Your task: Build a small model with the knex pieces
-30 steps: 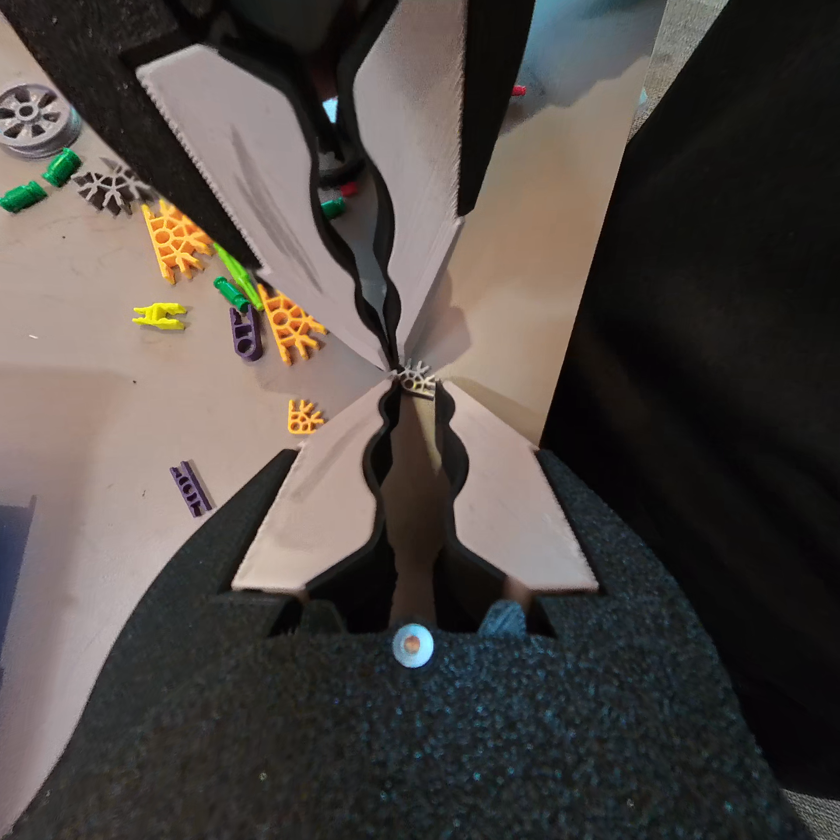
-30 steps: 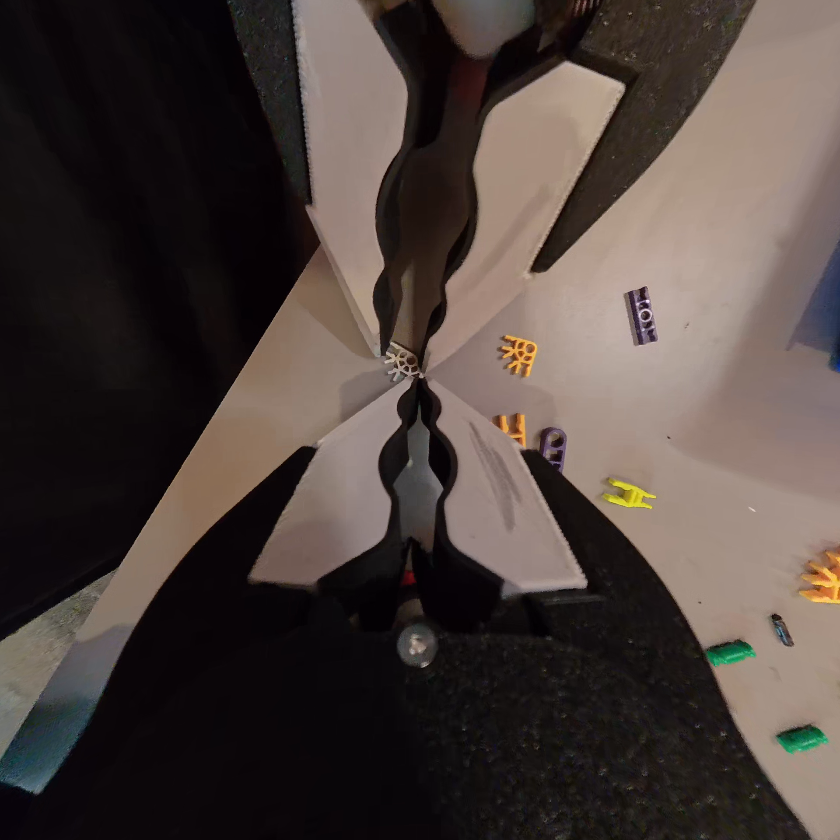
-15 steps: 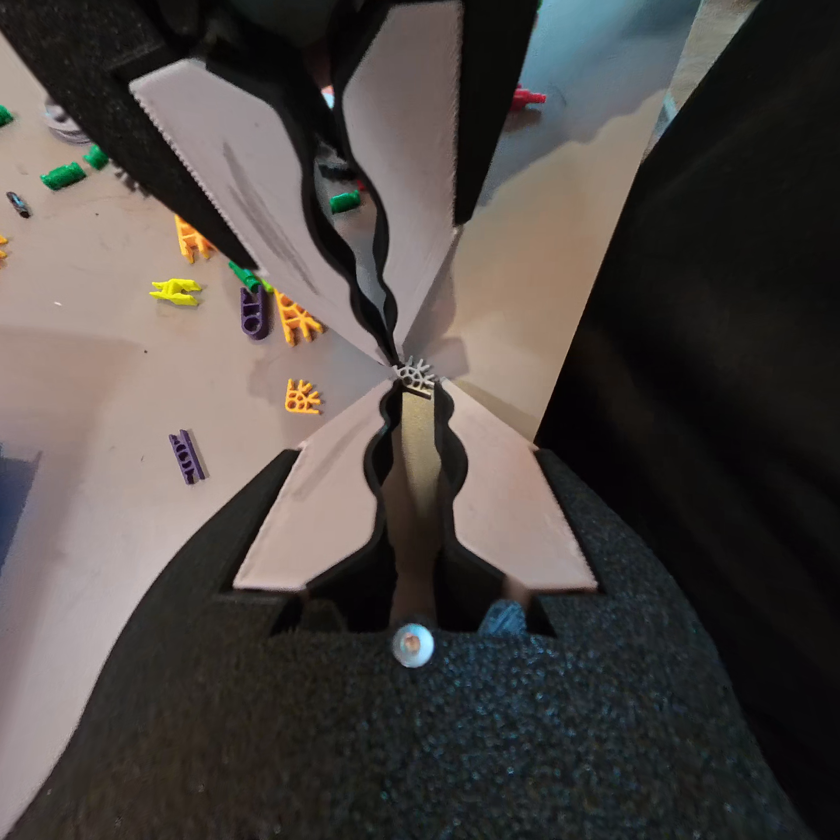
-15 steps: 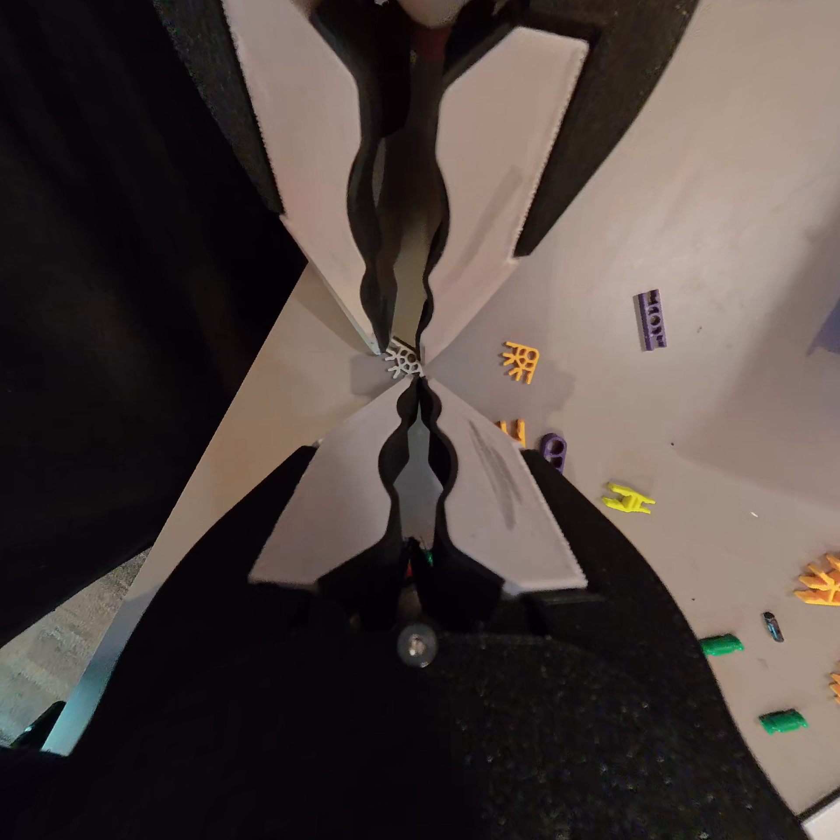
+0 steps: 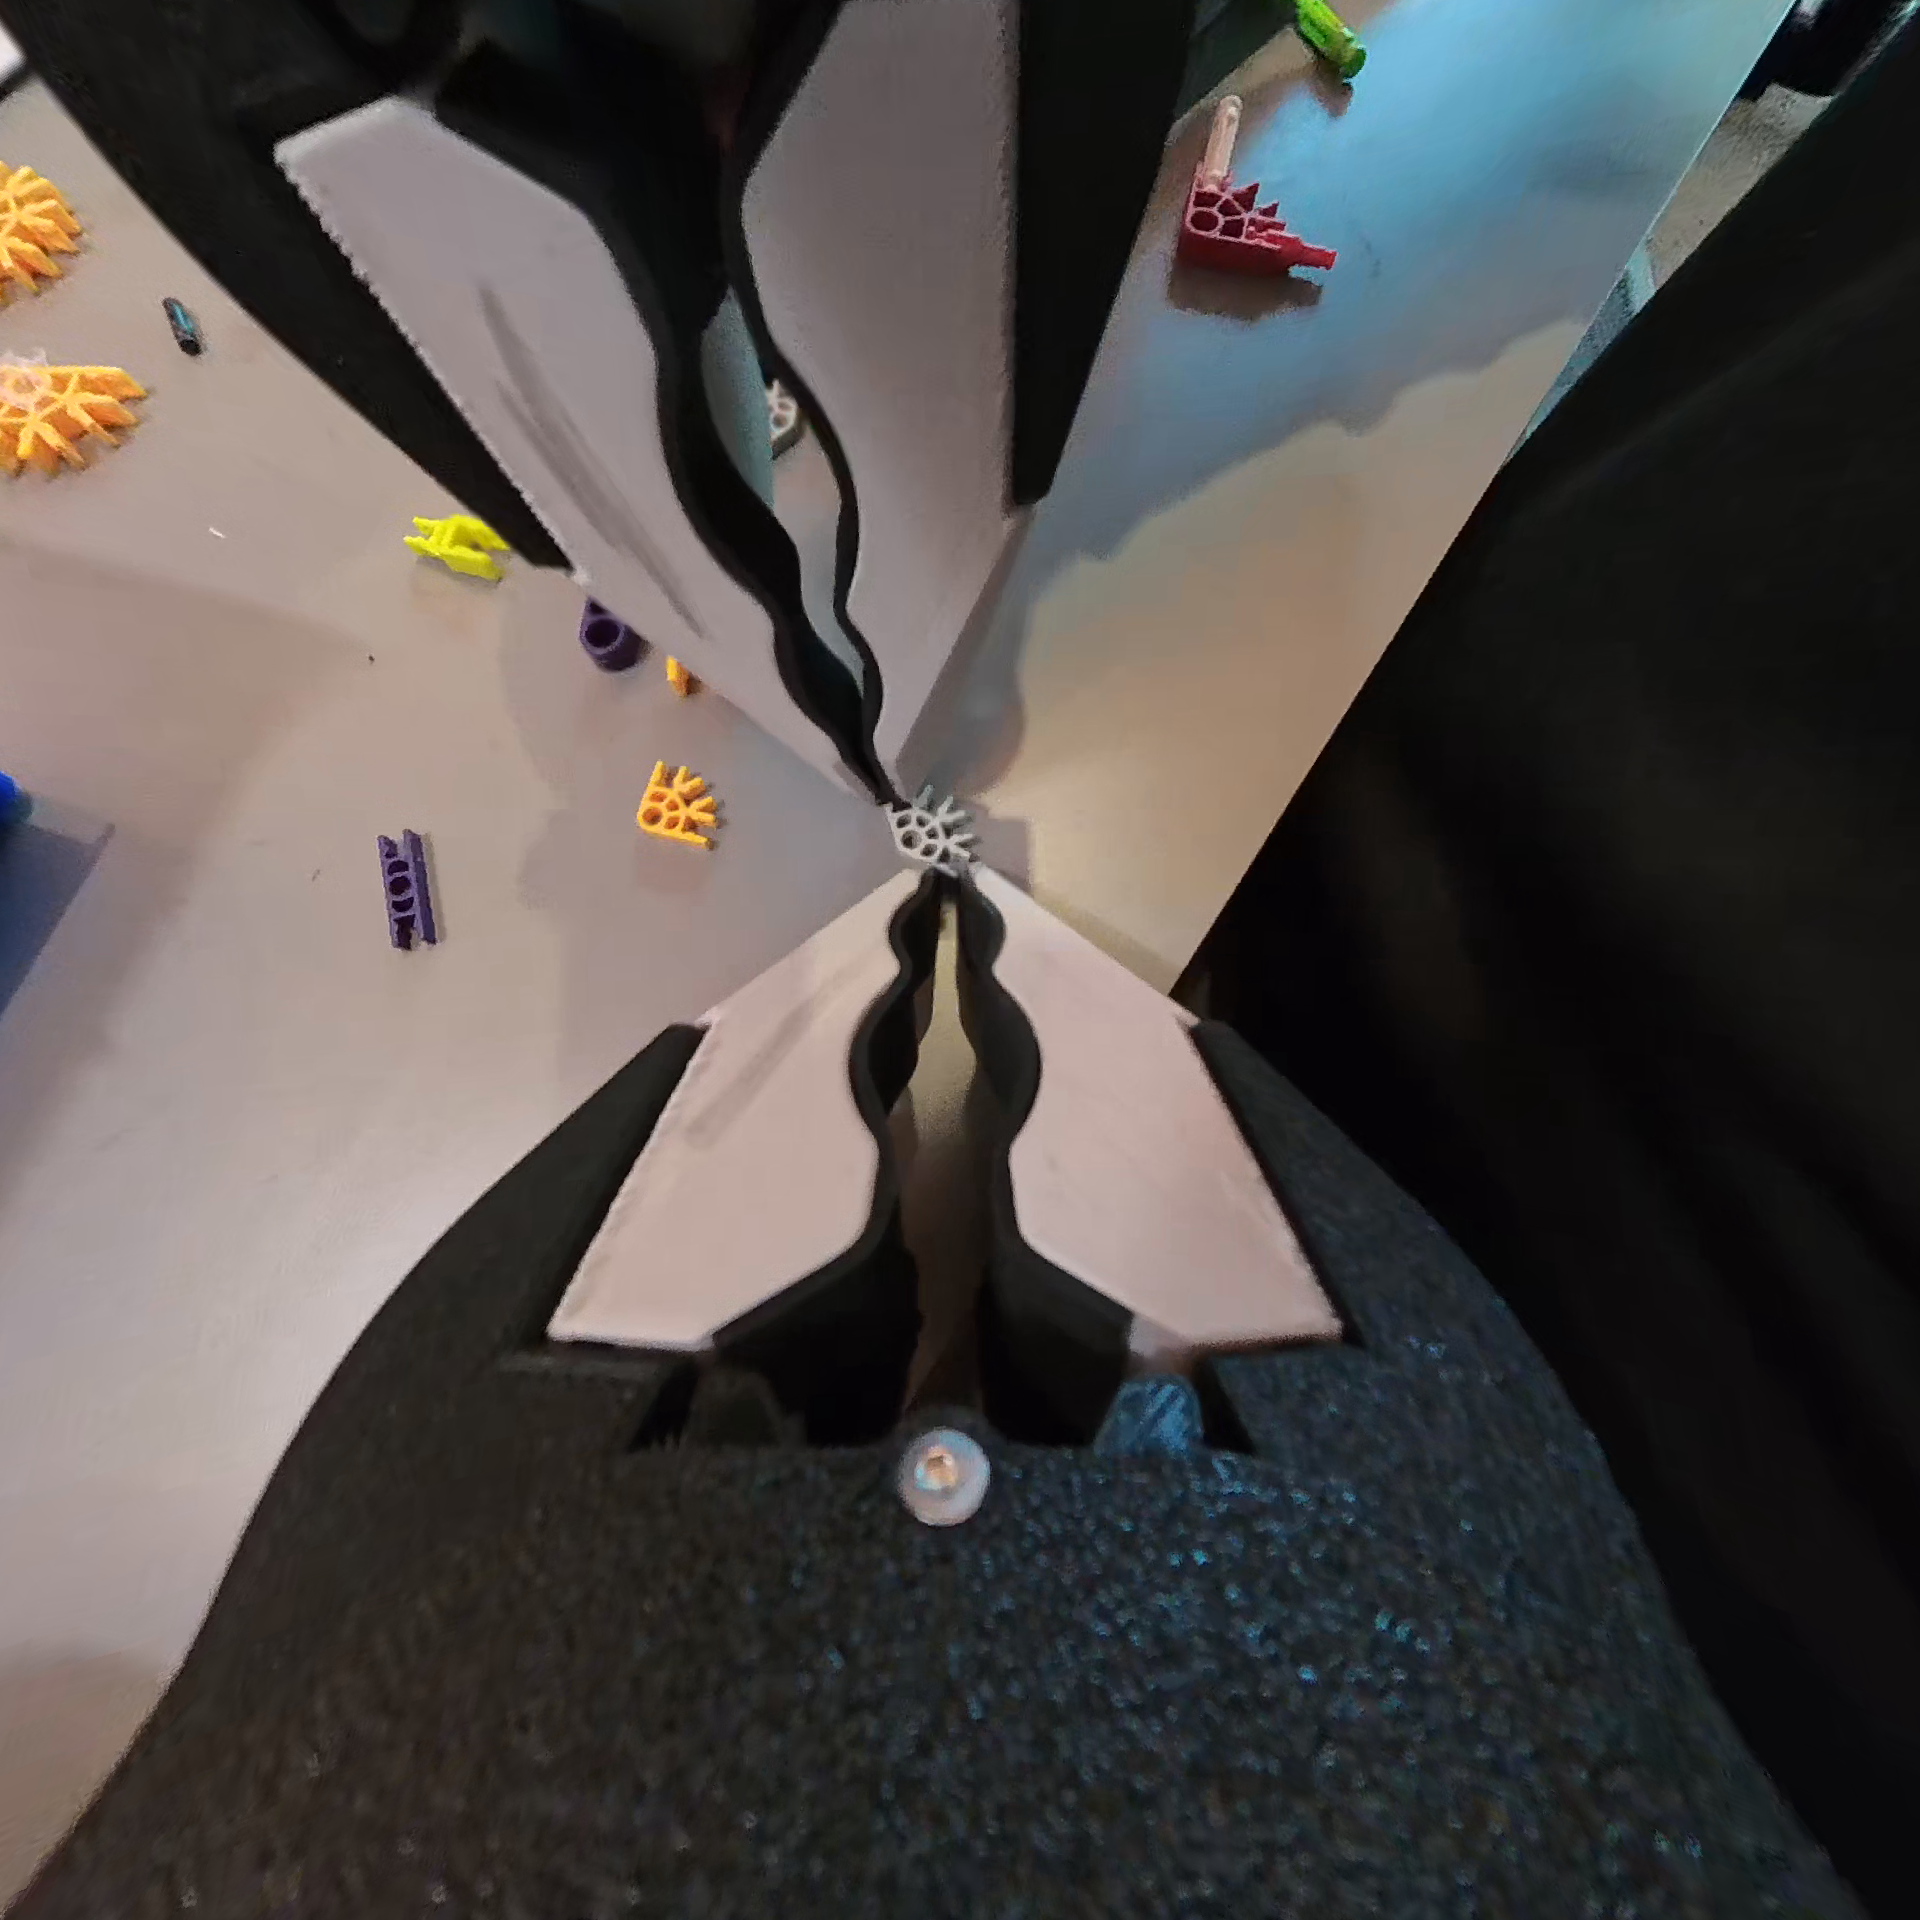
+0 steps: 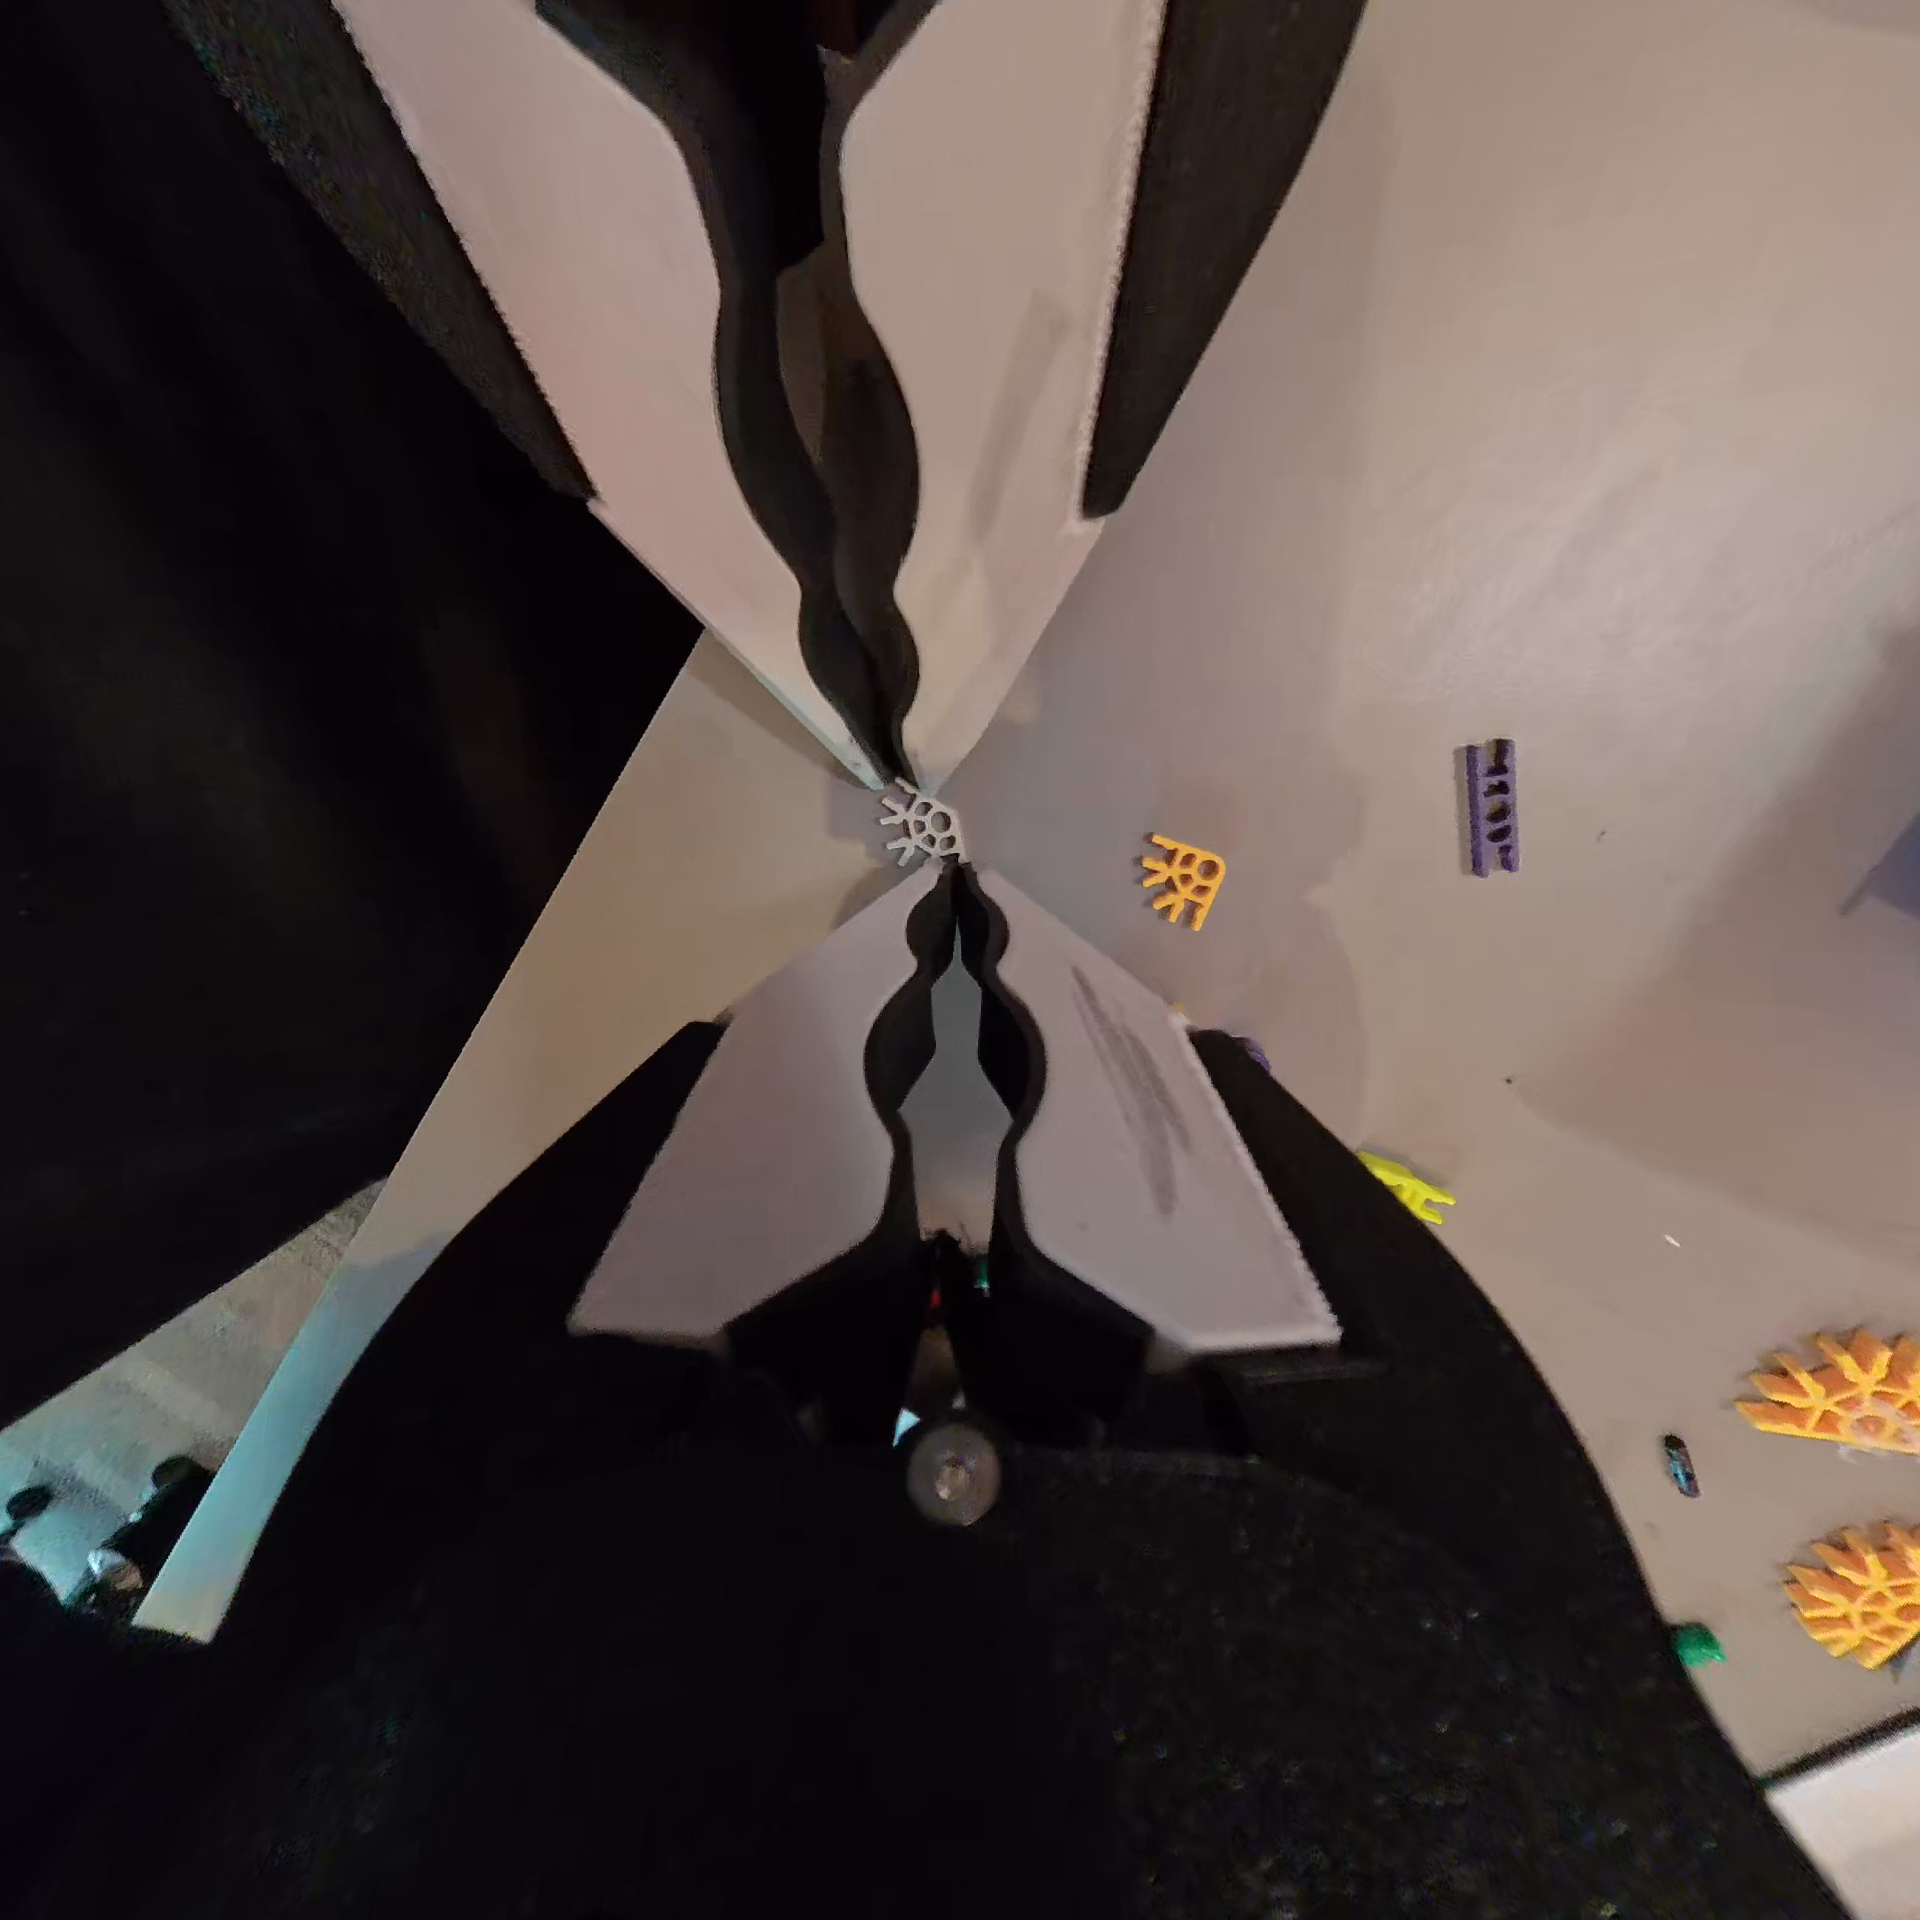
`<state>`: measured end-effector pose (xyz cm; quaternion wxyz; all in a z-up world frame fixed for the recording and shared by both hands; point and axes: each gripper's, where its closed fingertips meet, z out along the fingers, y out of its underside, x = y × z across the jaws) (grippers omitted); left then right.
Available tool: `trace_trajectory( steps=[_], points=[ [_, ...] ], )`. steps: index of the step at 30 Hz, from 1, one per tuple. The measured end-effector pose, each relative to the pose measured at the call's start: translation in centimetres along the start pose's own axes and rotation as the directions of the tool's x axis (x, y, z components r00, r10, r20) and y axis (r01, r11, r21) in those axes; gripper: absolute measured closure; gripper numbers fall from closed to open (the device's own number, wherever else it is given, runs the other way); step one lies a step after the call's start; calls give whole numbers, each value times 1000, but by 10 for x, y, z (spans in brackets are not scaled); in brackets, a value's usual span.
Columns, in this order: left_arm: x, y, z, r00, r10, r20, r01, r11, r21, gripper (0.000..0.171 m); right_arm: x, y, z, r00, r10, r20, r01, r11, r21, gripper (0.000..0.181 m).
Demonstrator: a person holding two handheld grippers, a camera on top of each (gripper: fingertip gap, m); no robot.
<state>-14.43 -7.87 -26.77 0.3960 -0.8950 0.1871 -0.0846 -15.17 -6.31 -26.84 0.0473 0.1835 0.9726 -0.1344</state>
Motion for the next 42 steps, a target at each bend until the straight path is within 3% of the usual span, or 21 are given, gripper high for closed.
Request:
trace_trajectory(
  steps=[7, 16, 20, 22, 29, 42],
  points=[
    [0, 0, 0, 1000, -6, 4, 5, 999, 37, 171, 1, 1, 1, 1000, -1, 22, 2, 999, -42, 181],
    [-4, 1, -1, 1000, -8, -3, 8, 1000, 23, 171, 0, 10, -9, 997, 70, -38, -64, 988, 140, 178],
    [-4, -1, 0, 1000, 1, -4, -1, 1000, 7, 169, 0, 26, -36, 983, 152, -98, -126, 963, 237, 177],
    [-4, -1, 1, 1000, 13, 6, -13, 1000, -6, 165, -4, 45, -39, 973, 187, -136, -154, 963, 222, 177],
    [-4, -10, 4, 999, 49, 19, -48, 999, -19, 157, -20, 76, -17, 949, 248, -197, -208, 957, 204, 173],
    [-3, -14, 16, 995, 95, 35, -92, 993, -75, 159, -17, 73, -16, 933, 270, -239, -192, 933, 303, 177]
  ],
)
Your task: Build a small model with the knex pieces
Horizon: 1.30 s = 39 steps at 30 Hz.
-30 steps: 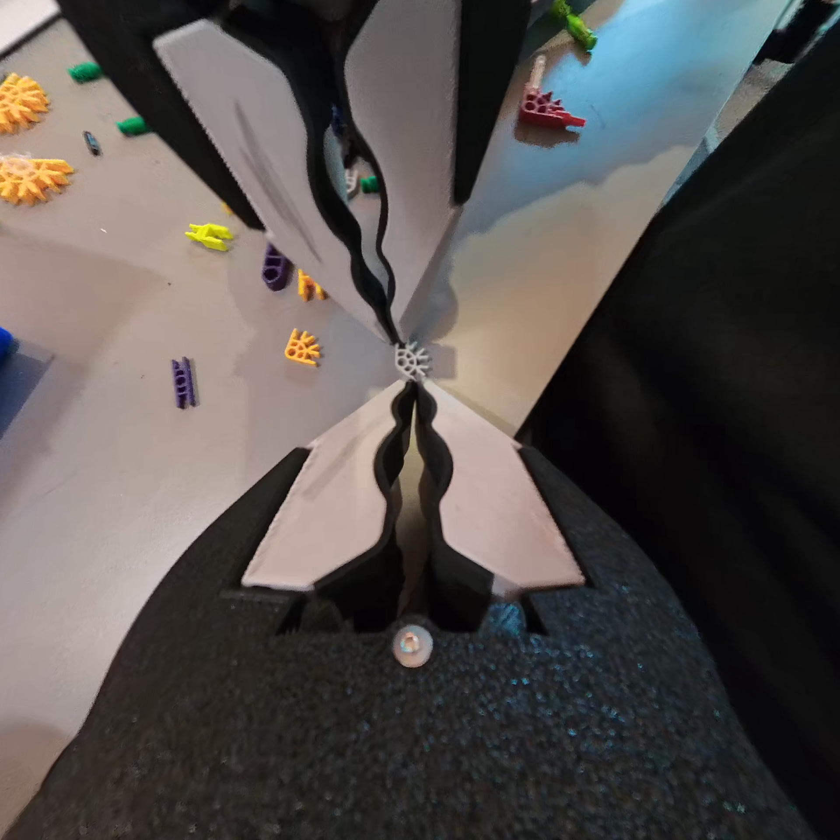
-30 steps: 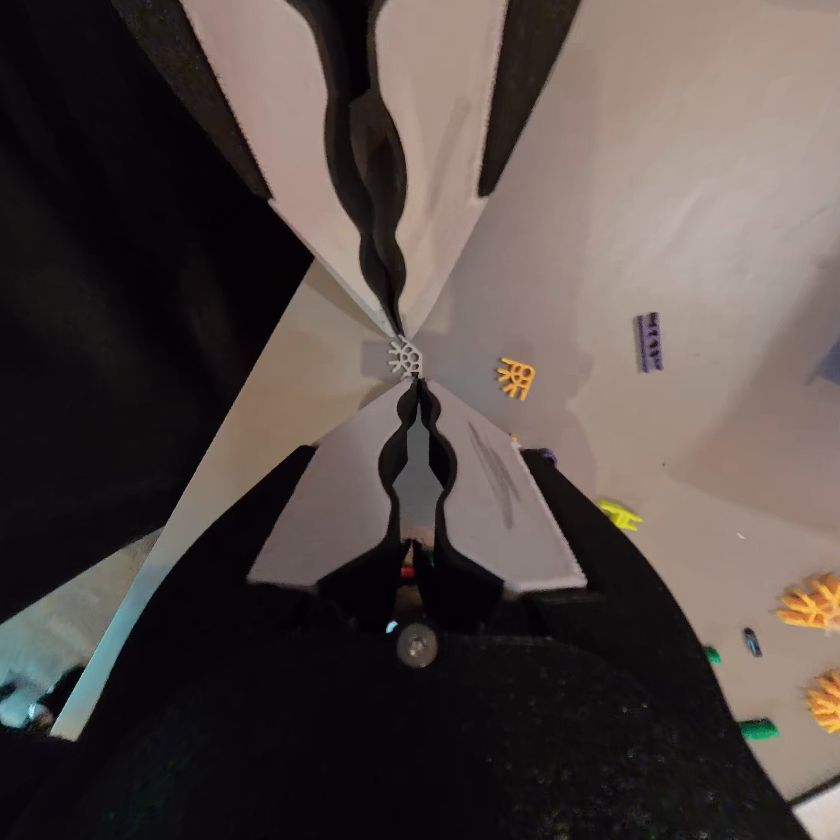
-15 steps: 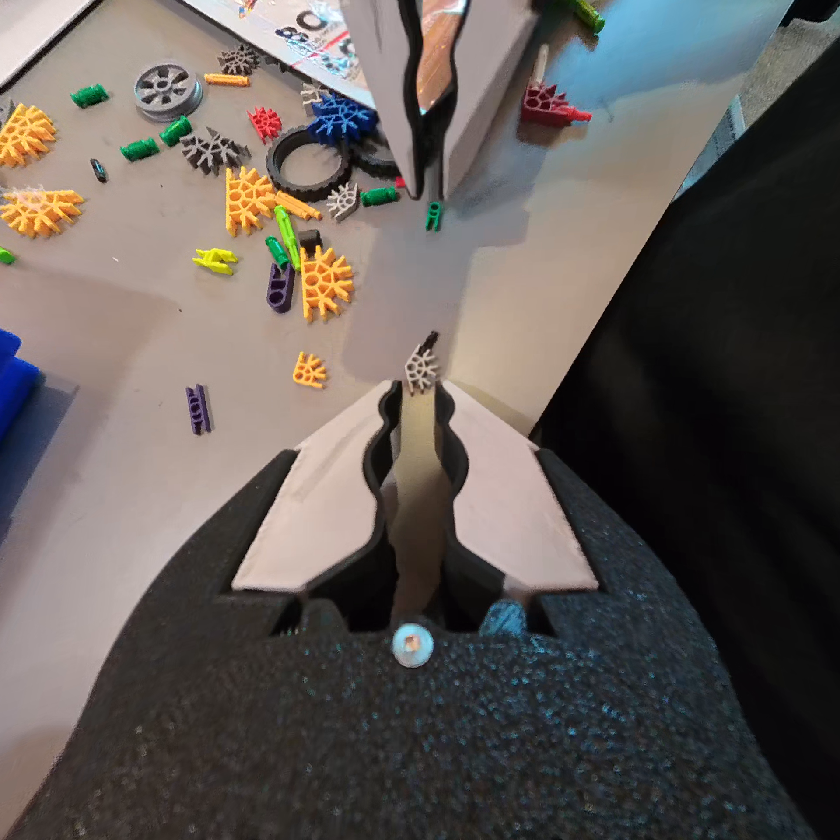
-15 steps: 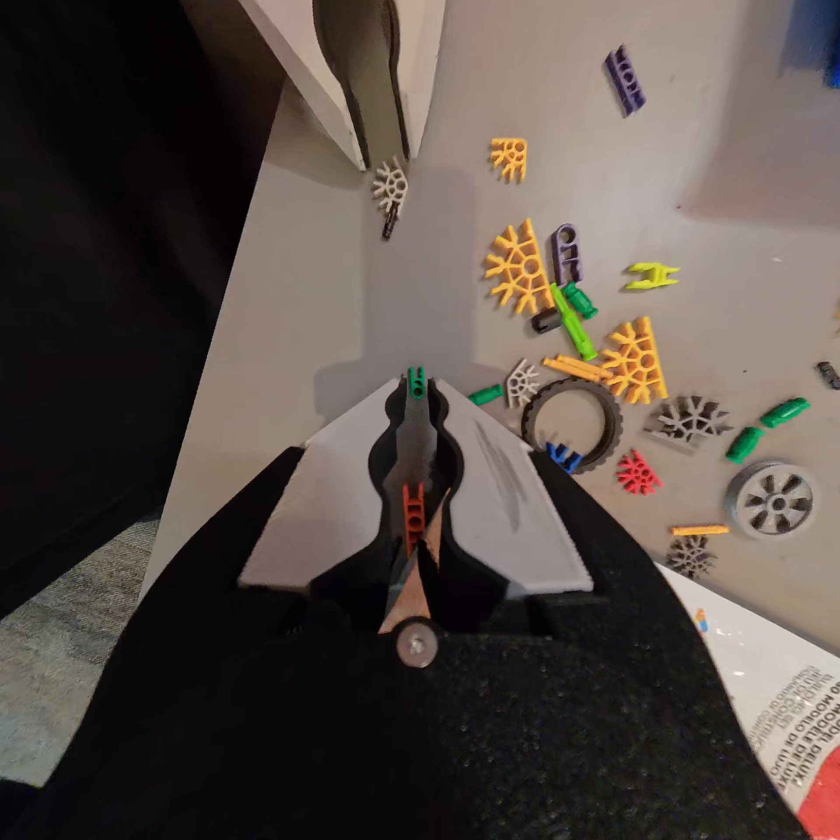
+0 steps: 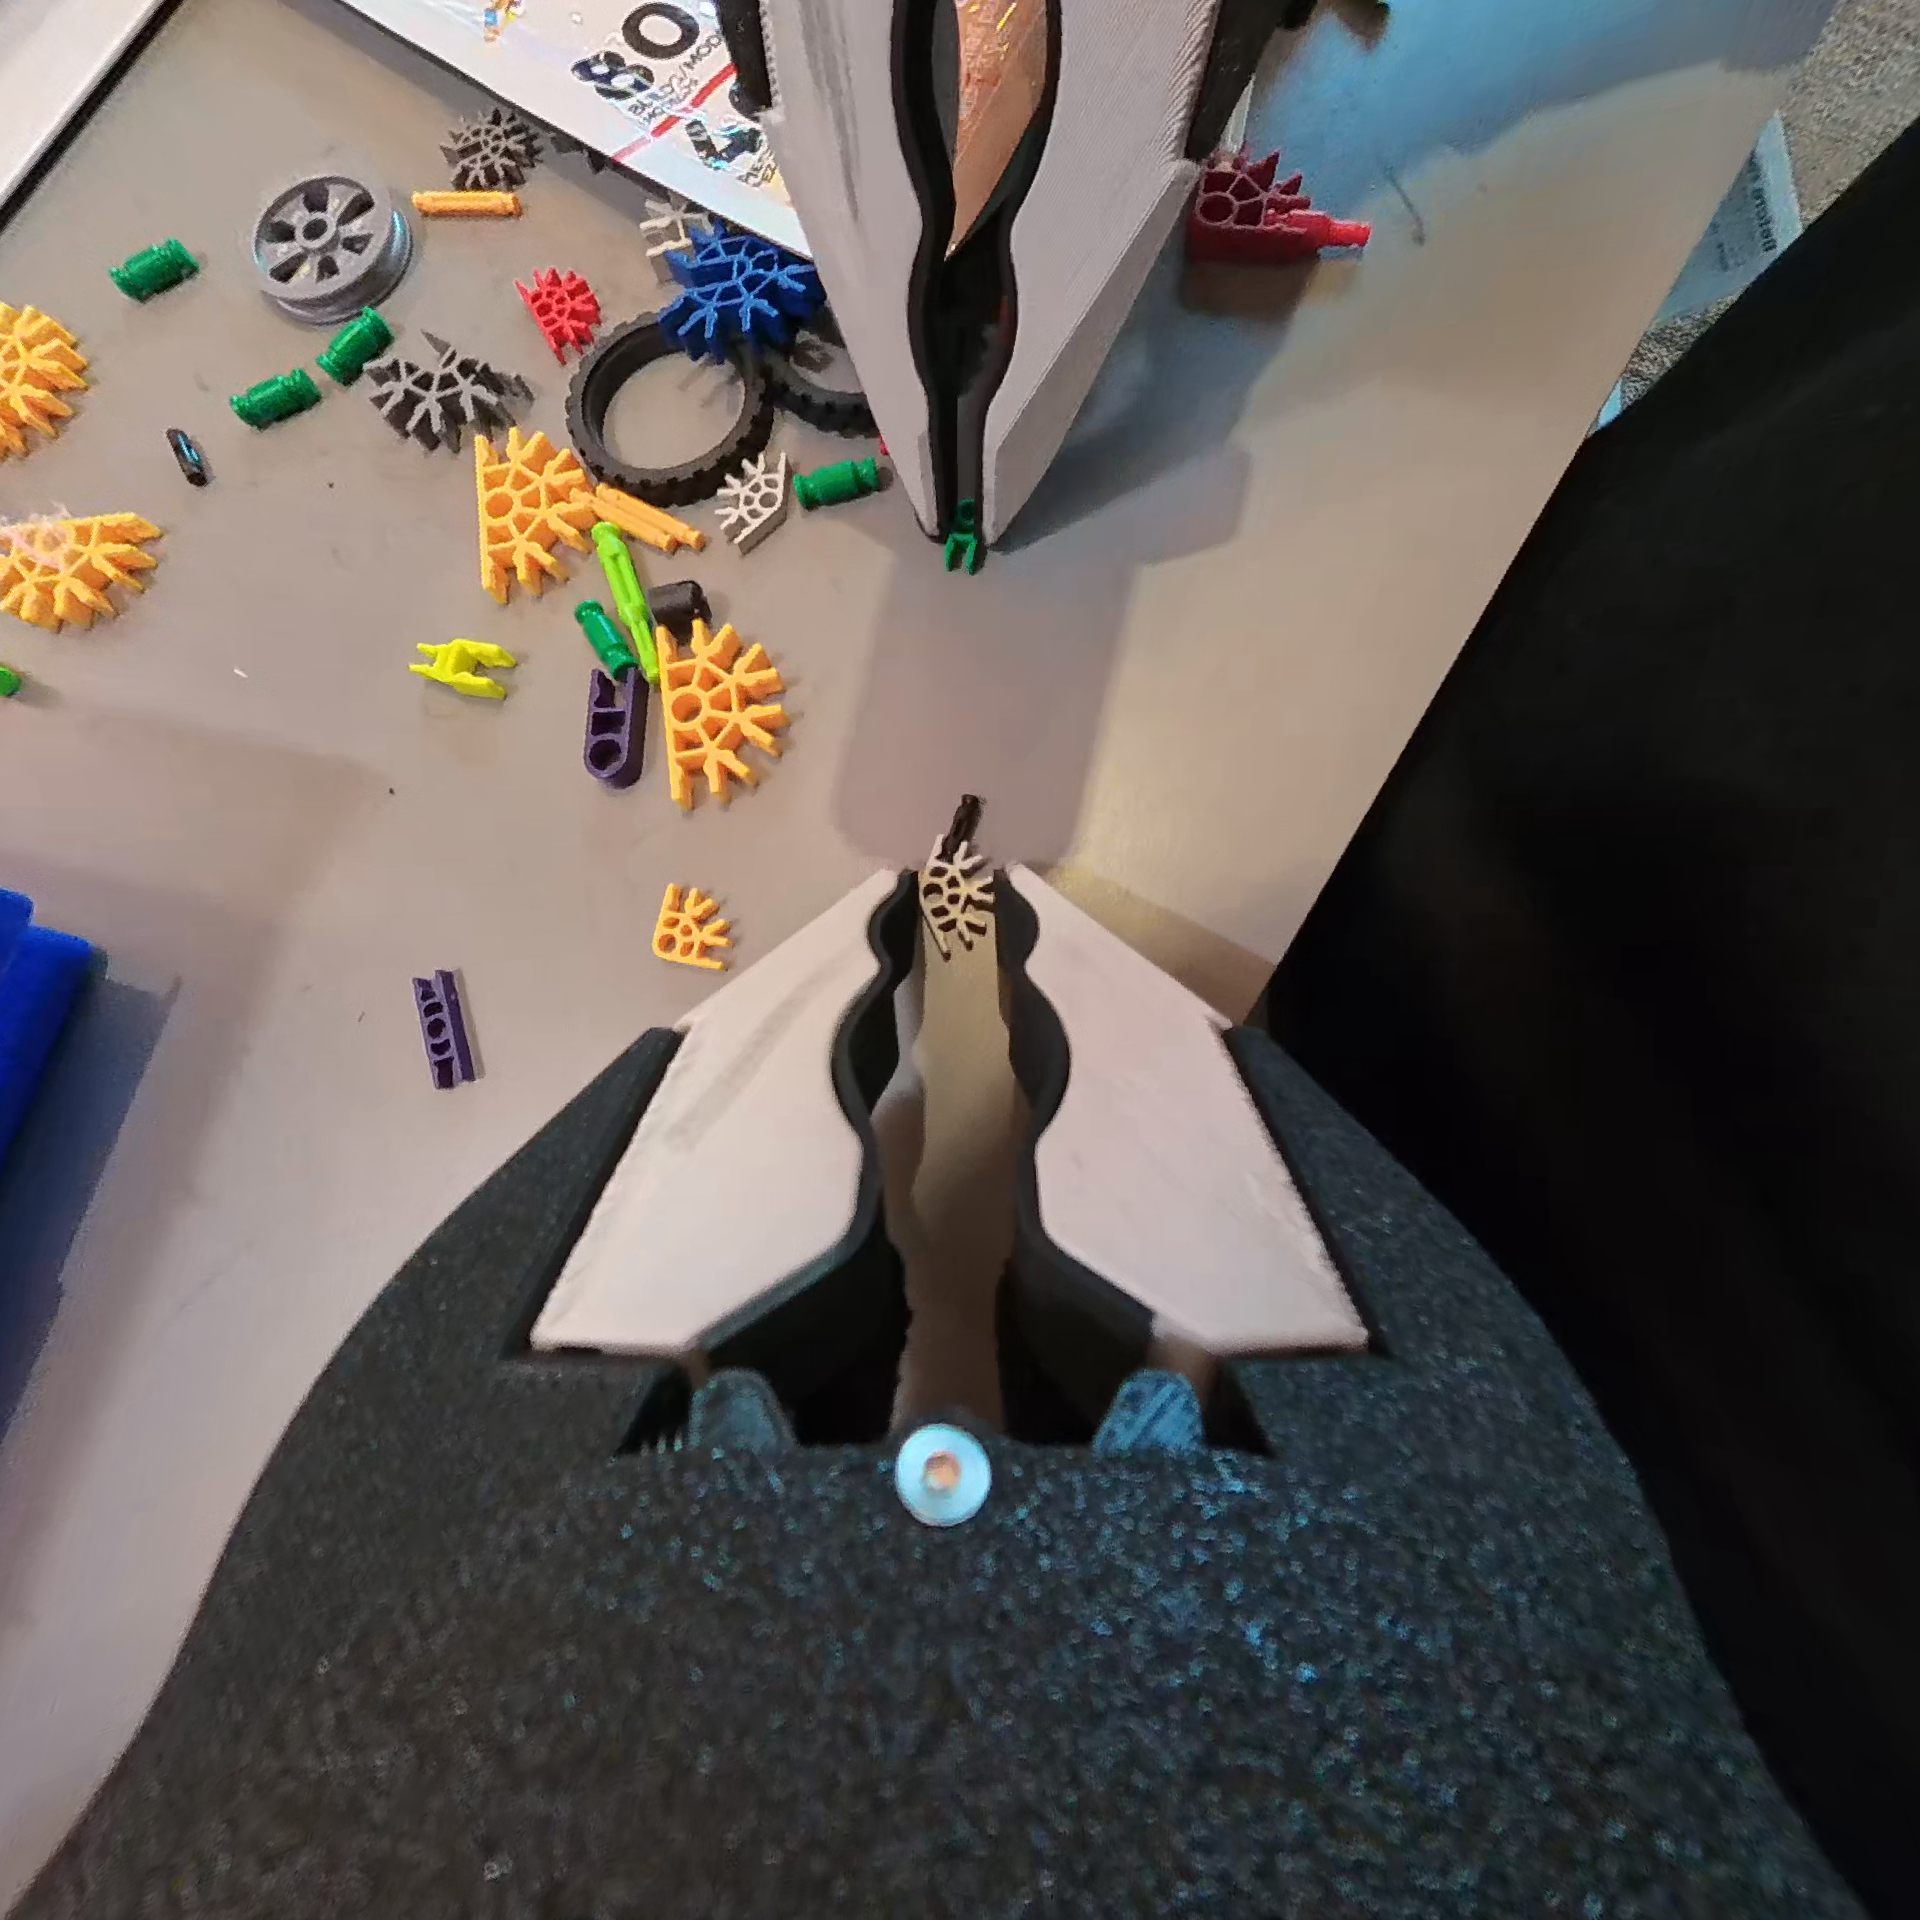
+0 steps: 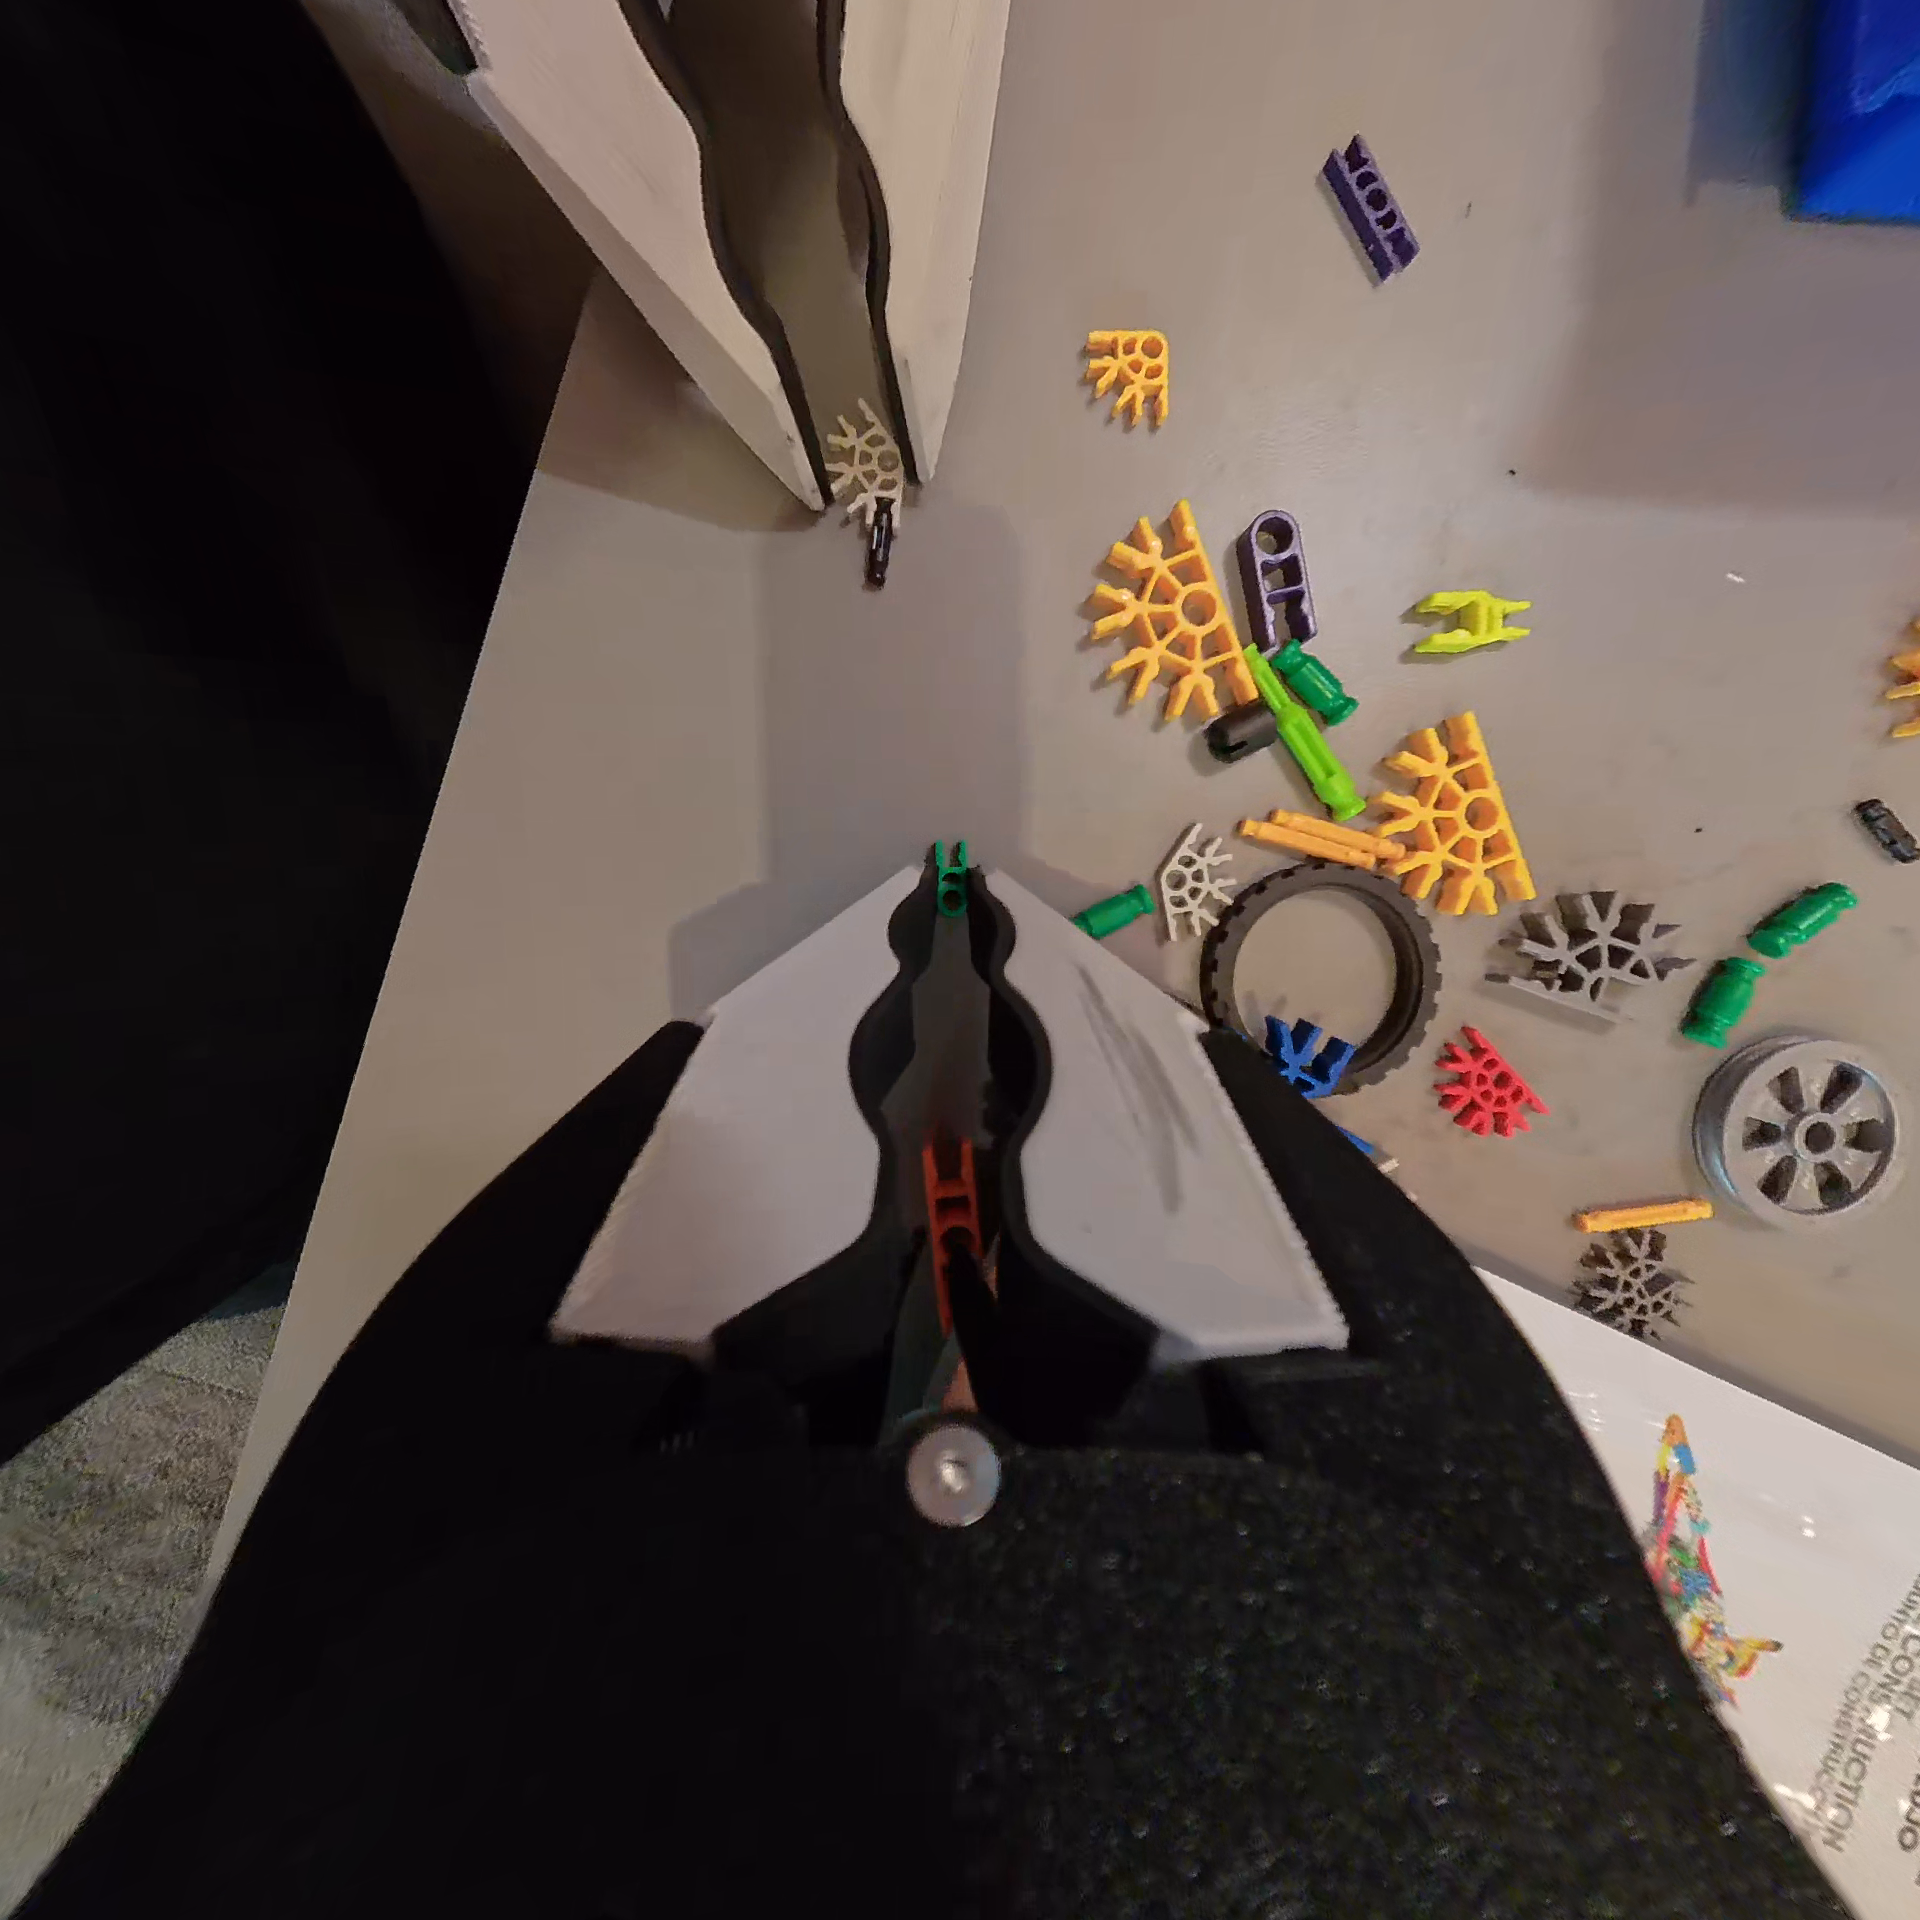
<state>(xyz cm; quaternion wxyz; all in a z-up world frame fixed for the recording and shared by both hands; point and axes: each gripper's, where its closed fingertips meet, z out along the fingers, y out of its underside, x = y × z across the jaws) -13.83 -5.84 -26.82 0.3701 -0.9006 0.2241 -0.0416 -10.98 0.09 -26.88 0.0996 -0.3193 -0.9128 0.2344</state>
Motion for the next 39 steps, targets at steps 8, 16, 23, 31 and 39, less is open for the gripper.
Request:
trace_trajectory(
  steps=[8, 16, 23, 31, 39],
  points=[
    [-4, -8, 4, 999, -22, 31, 21, 999, 49, 160, -2, -9, -6, 999, 38, -22, -35, 991, 129, 177],
    [-12, -28, 7, 997, -65, 36, 60, 989, 134, 159, 6, -16, -23, 991, 89, -103, -54, 952, 300, 177],
    [-22, -52, 10, 994, -105, 37, 95, 972, 214, 159, 19, -19, -42, 977, 126, -174, -44, 910, 412, 177],
    [-31, -67, 18, 992, -125, 37, 112, 963, 246, 159, 29, -11, -54, 964, 158, -215, -45, 891, 453, 178],
    [-26, -65, 23, 997, -78, 2, 76, 978, 195, 159, 31, -5, -59, 956, 137, -261, -9, 898, 439, 178]
  ],
)
